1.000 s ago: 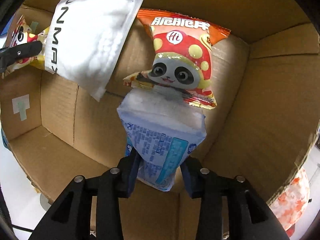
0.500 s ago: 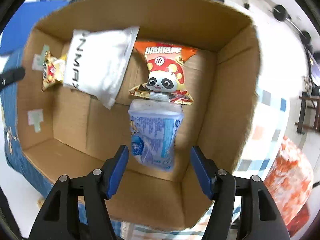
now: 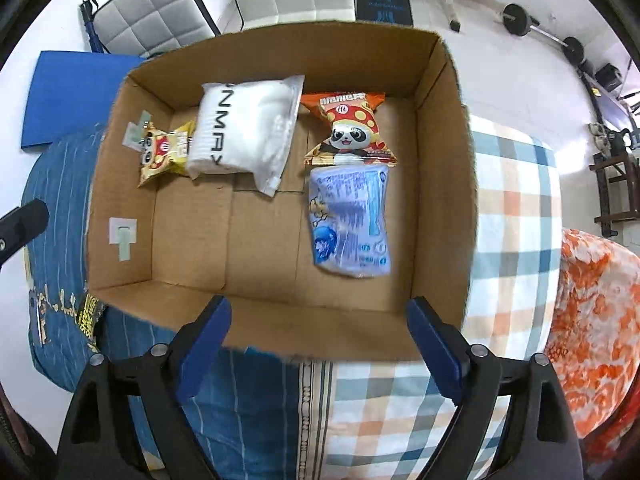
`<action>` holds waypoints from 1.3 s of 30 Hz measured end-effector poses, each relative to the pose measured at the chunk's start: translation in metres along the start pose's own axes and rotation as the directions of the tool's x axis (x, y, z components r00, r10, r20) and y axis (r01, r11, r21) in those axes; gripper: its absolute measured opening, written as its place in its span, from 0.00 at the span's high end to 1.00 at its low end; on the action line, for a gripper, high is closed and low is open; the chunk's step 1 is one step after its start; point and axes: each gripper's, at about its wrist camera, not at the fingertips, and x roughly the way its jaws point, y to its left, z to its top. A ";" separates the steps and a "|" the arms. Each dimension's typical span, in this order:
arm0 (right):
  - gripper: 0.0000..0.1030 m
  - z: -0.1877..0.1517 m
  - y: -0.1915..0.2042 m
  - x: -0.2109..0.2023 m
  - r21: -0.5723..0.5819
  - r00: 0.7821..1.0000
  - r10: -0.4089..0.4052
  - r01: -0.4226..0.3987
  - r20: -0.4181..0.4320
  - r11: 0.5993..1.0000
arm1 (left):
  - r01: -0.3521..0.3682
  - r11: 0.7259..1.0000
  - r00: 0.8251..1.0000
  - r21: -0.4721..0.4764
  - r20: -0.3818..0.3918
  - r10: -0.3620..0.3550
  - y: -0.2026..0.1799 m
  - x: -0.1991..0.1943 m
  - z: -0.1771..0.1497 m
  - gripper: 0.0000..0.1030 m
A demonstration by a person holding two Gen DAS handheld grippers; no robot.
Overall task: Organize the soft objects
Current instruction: 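Open both tools to release the bags in the box, then grasp the red candy pack with the right tool while the left tool reaches the black wipes pack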
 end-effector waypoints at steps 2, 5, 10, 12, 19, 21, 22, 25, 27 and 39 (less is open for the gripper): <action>0.11 -0.010 0.003 -0.011 0.006 1.000 -0.007 0.007 0.029 1.000 | -0.006 1.000 1.000 -0.002 0.023 0.006 -0.001 -0.010 -0.010 0.14; 0.11 -0.025 0.005 -0.029 0.019 0.996 -0.035 0.033 0.081 0.999 | -0.020 1.000 0.998 -0.001 0.057 0.020 -0.001 -0.025 -0.023 0.02; 0.11 -0.047 0.005 -0.056 0.056 0.988 -0.050 0.042 0.146 0.998 | -0.049 0.999 0.993 0.007 0.106 0.048 -0.004 -0.046 -0.042 0.01; 0.11 -0.055 0.005 -0.065 0.068 0.983 -0.059 0.048 0.171 0.997 | -0.066 0.998 0.989 0.017 0.133 0.063 -0.007 -0.053 -0.050 0.00; 0.11 -0.083 0.008 -0.098 0.081 0.967 -0.078 0.060 0.243 0.995 | -0.065 0.997 0.980 0.043 0.192 0.056 -0.014 -0.076 -0.072 0.00; 0.11 -0.089 0.009 -0.105 0.083 0.963 -0.083 0.063 0.256 0.995 | -0.064 0.997 0.977 0.041 0.208 0.054 -0.014 -0.083 -0.077 0.00; 0.11 -0.091 0.010 -0.109 0.084 0.961 -0.082 0.061 0.263 0.995 | -0.060 0.997 0.975 0.041 0.215 0.050 -0.014 -0.087 -0.080 0.00; 0.11 -0.099 0.015 -0.118 0.084 0.956 -0.076 0.055 0.283 0.995 | -0.059 0.998 0.971 0.037 0.233 0.049 -0.012 -0.094 -0.087 0.00; 0.06 -0.103 0.019 -0.120 0.080 0.956 -0.046 0.024 0.290 0.997 | -0.072 0.997 0.967 0.030 0.248 0.062 -0.006 -0.098 -0.093 0.00; 0.00 -0.128 0.113 -0.034 -0.065 0.980 0.184 -0.179 0.077 0.982 | -0.259 0.962 0.958 -0.089 0.105 0.268 0.121 -0.061 -0.151 0.00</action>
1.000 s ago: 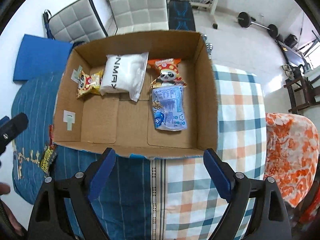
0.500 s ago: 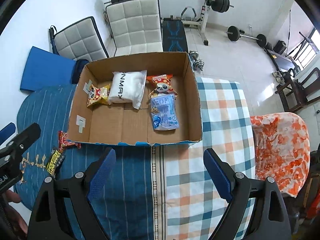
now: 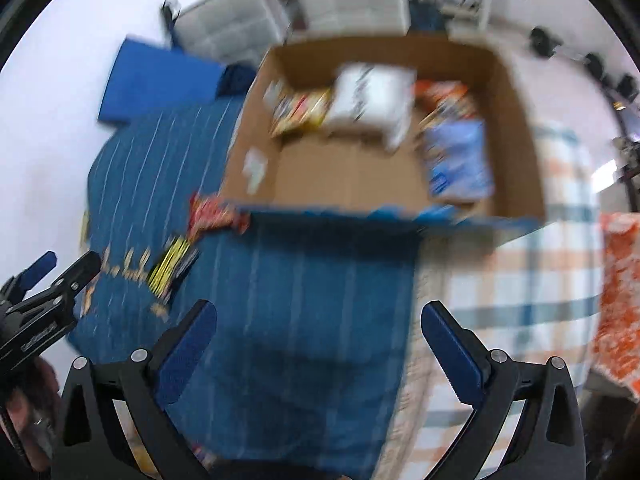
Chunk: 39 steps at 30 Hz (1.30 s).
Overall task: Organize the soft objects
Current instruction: 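Grasp the red candy pack with the right tool while the left tool reaches the black wipes pack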
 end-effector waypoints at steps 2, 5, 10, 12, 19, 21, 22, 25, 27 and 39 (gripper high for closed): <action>0.00 -0.003 0.021 0.021 -0.026 0.998 0.016 -0.018 -0.055 1.000 | -0.042 0.999 0.998 -0.026 -0.048 0.040 0.024 0.017 -0.010 0.00; 0.00 -0.001 0.070 0.050 -0.160 0.993 0.006 -0.025 -0.115 0.987 | -0.115 0.991 0.988 -0.067 -0.112 0.107 0.058 0.041 -0.023 0.00; 0.00 0.028 0.162 0.096 -0.502 0.974 -0.159 0.058 -0.161 0.863 | -0.221 0.968 0.962 -0.118 -0.188 0.196 0.098 0.072 -0.037 0.00; 0.00 0.044 0.192 0.120 -0.612 0.956 -0.256 0.116 -0.146 0.782 | -0.243 0.962 0.950 -0.123 -0.232 0.210 0.108 0.090 -0.041 0.00; 0.00 0.080 0.250 0.212 -0.856 0.874 -0.470 0.147 -0.122 0.496 | -0.210 0.973 0.934 -0.097 -0.316 0.170 0.128 0.131 -0.042 0.00; 0.01 0.081 0.260 0.240 -0.914 0.843 -0.526 0.120 -0.113 0.387 | -0.192 0.978 0.933 -0.083 -0.326 0.156 0.130 0.142 -0.040 0.00; 0.01 0.082 0.261 0.248 -0.925 0.831 -0.542 0.101 -0.123 0.365 | -0.170 0.982 0.933 -0.076 -0.334 0.136 0.130 0.149 -0.038 0.00; 0.05 0.081 0.259 0.278 -0.956 0.781 -0.601 0.016 -0.171 0.292 | -0.085 0.994 0.933 -0.072 -0.356 0.054 0.131 0.165 -0.036 0.00; 0.07 0.082 0.254 0.293 -0.963 0.753 -0.629 -0.025 -0.194 0.268 | -0.037 0.996 0.927 -0.076 -0.376 0.006 0.131 0.176 -0.035 0.00; 0.43 0.112 0.231 0.320 -0.880 0.710 -0.642 0.067 -0.290 0.471 | 0.172 0.985 0.888 -0.015 -0.431 -0.162 0.095 0.224 -0.026 0.00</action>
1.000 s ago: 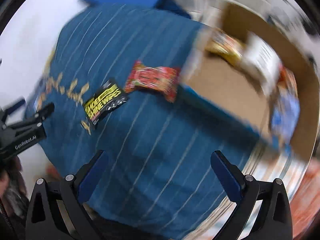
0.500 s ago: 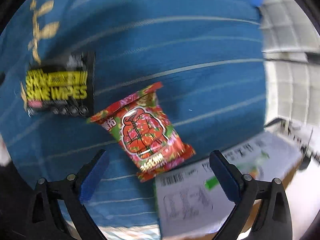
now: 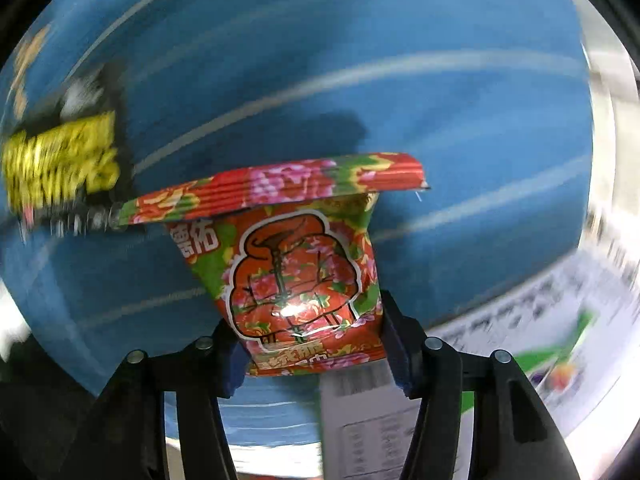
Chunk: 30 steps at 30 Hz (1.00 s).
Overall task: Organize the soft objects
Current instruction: 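Close the left tool on the black SHOE SHINE WIPES pack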
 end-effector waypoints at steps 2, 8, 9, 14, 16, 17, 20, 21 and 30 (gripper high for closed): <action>0.43 0.001 -0.005 -0.001 0.037 1.000 -0.004 0.004 0.007 0.999 | 0.015 1.000 1.000 0.009 -0.014 -0.015 -0.005 0.007 0.004 0.00; 0.43 -0.018 -0.016 0.007 0.140 0.999 0.046 -0.050 0.028 0.989 | 0.024 0.995 0.999 0.094 -0.050 -0.019 -0.029 0.031 0.012 0.19; 0.43 -0.015 -0.019 0.006 0.148 0.998 0.050 -0.054 0.030 0.988 | 0.018 0.994 0.999 0.108 -0.049 -0.013 -0.033 0.033 0.012 0.23; 0.44 -0.022 -0.002 0.011 0.168 0.999 0.041 -0.046 0.029 0.985 | -0.010 0.994 1.000 0.106 -0.023 0.012 -0.040 0.039 0.009 0.43; 0.45 -0.028 0.003 0.016 0.177 0.999 0.045 -0.050 0.029 0.983 | -0.019 0.997 1.000 0.081 -0.006 0.019 -0.037 0.035 0.006 0.44; 0.45 -0.031 0.005 0.016 0.177 0.999 0.039 -0.044 0.030 0.983 | -0.019 0.998 1.000 0.063 0.002 0.019 -0.034 0.034 0.004 0.45; 0.45 -0.038 0.011 0.018 0.207 0.999 0.042 -0.047 0.032 0.977 | -0.032 0.999 0.999 0.006 0.007 0.032 -0.026 0.031 -0.006 0.45; 0.45 -0.042 0.014 0.018 0.214 0.999 0.040 -0.047 0.037 0.976 | -0.031 0.999 0.999 -0.021 0.010 0.031 -0.024 0.030 -0.011 0.45; 0.48 -0.093 0.032 0.022 0.347 0.979 0.148 -0.189 0.143 0.918 | -0.015 0.985 0.999 -0.172 0.043 0.023 -0.012 0.021 -0.044 0.45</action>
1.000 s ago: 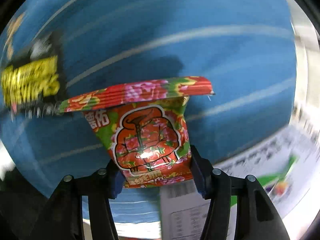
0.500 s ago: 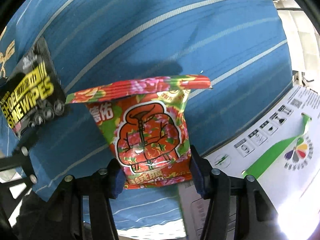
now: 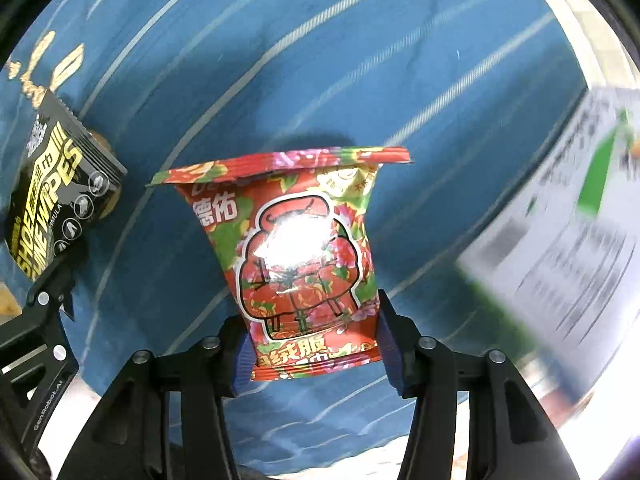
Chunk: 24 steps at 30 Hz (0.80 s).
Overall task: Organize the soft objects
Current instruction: 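Lift and carry the wipes pack and candy pack over the box with both tools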
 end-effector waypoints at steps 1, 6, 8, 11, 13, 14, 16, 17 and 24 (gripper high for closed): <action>0.48 -0.006 -0.002 0.001 0.020 1.000 0.017 -0.018 0.006 1.000 | 0.000 1.000 1.000 -0.009 0.003 0.000 0.000 -0.002 -0.003 0.45; 0.48 -0.060 -0.025 0.004 0.149 0.986 0.153 -0.161 0.064 0.976 | 0.010 1.000 1.000 -0.028 0.020 -0.009 0.000 -0.013 -0.015 0.45; 0.48 -0.084 -0.040 0.012 0.196 0.980 0.178 -0.193 0.088 0.962 | 0.014 1.000 1.000 -0.021 0.026 -0.013 0.000 -0.017 -0.035 0.45; 0.48 -0.128 -0.067 0.020 0.285 0.969 0.210 -0.239 0.128 0.928 | 0.026 1.000 0.999 0.012 0.032 -0.026 -0.015 -0.019 -0.046 0.45; 0.48 -0.159 -0.089 0.027 0.357 0.965 0.214 -0.254 0.149 0.899 | 0.031 0.999 0.999 0.044 0.034 -0.033 -0.033 -0.021 -0.050 0.45; 0.48 -0.178 -0.102 0.032 0.399 0.964 0.212 -0.260 0.160 0.879 | 0.041 0.997 0.999 0.063 0.031 -0.043 -0.043 -0.022 -0.053 0.45; 0.48 -0.207 -0.119 0.040 0.462 0.963 0.212 -0.268 0.169 0.845 | 0.058 0.992 0.998 0.109 0.022 -0.061 -0.066 -0.021 -0.055 0.45; 0.48 -0.223 -0.129 0.045 0.495 0.962 0.213 -0.271 0.171 0.825 | 0.065 0.989 0.998 0.131 0.018 -0.068 -0.076 -0.020 -0.054 0.45; 0.48 -0.317 -0.191 0.090 0.679 0.967 0.210 -0.249 0.141 0.690 | 0.088 0.957 0.996 0.277 -0.026 -0.084 -0.163 -0.005 -0.059 0.45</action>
